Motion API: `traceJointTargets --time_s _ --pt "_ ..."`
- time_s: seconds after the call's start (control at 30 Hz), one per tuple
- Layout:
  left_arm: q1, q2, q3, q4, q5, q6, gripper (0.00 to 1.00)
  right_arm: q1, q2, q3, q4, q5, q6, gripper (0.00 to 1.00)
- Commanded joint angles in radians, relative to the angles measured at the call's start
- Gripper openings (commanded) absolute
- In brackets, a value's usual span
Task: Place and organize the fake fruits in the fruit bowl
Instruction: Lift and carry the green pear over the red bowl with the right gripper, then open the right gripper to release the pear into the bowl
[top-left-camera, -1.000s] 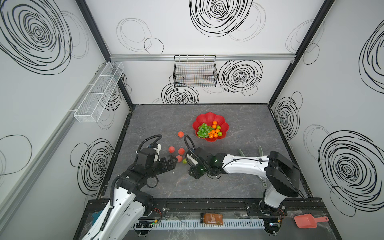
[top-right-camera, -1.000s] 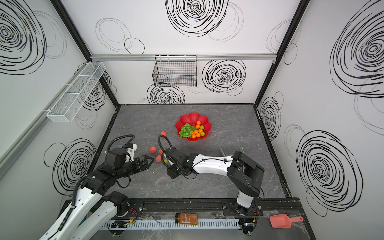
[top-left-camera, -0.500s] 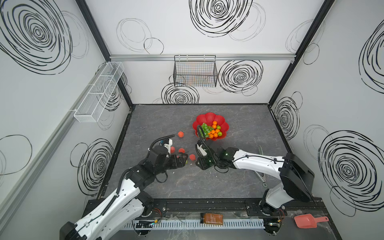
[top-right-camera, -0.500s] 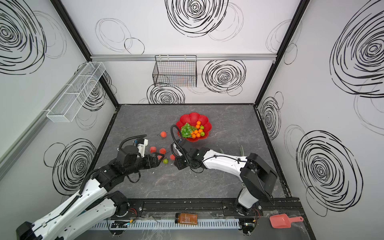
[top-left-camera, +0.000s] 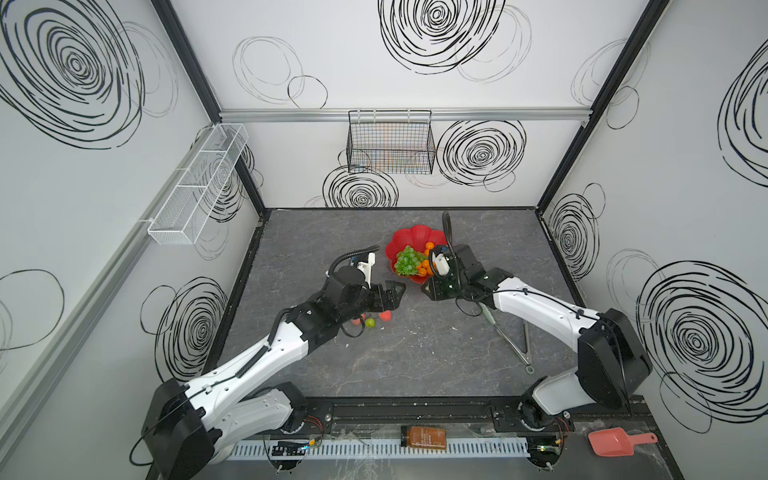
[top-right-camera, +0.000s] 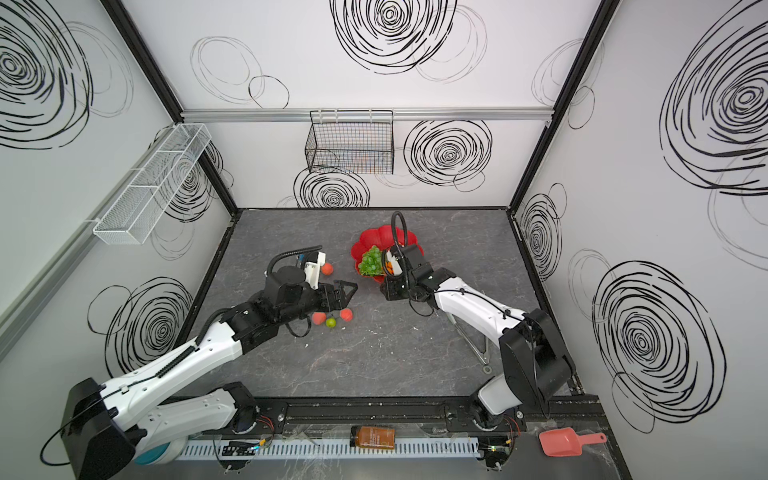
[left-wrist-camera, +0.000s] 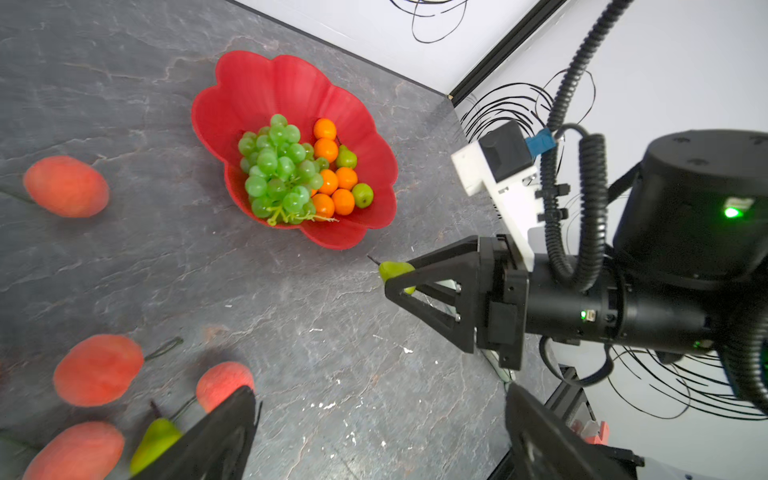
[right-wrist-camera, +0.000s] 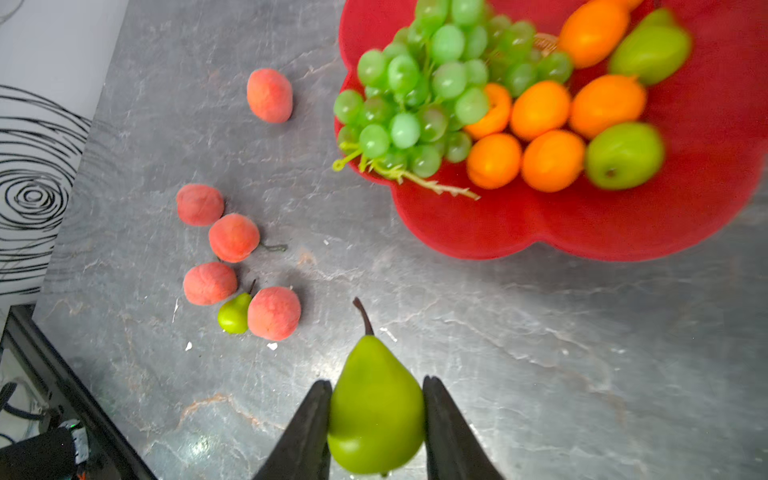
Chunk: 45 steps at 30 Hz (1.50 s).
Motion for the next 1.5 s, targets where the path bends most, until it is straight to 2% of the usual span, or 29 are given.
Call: traceJointTargets --time_s 0.0,0.3,0.5,0.83,1.1,1.47 --pt "-0.008 0.078 0.076 0.093 0.037 0.031 0.96 -0.061 0.003 0.065 -0.037 0.0 -0.049 0.36" --pt "-0.004 0.3 0.259 0.106 0.089 0.104 0.96 -0.174 0.162 0.218 -0.099 0.085 -0.114 0.36" --pt "0.032 0.406 0.325 0.15 0.128 0.12 0.96 -0.186 0.287 0.335 -0.155 0.121 -0.157 0.35" --pt "0.088 0.543 0.407 0.187 0.2 0.143 0.96 -0.212 0.471 0.502 -0.203 0.195 -0.159 0.35" --pt "0.11 0.572 0.377 0.221 0.248 0.122 0.96 -0.222 0.567 0.582 -0.233 0.228 -0.174 0.34" --pt "0.114 0.593 0.385 0.214 0.265 0.1 0.96 -0.243 0.607 0.61 -0.239 0.217 -0.18 0.39"
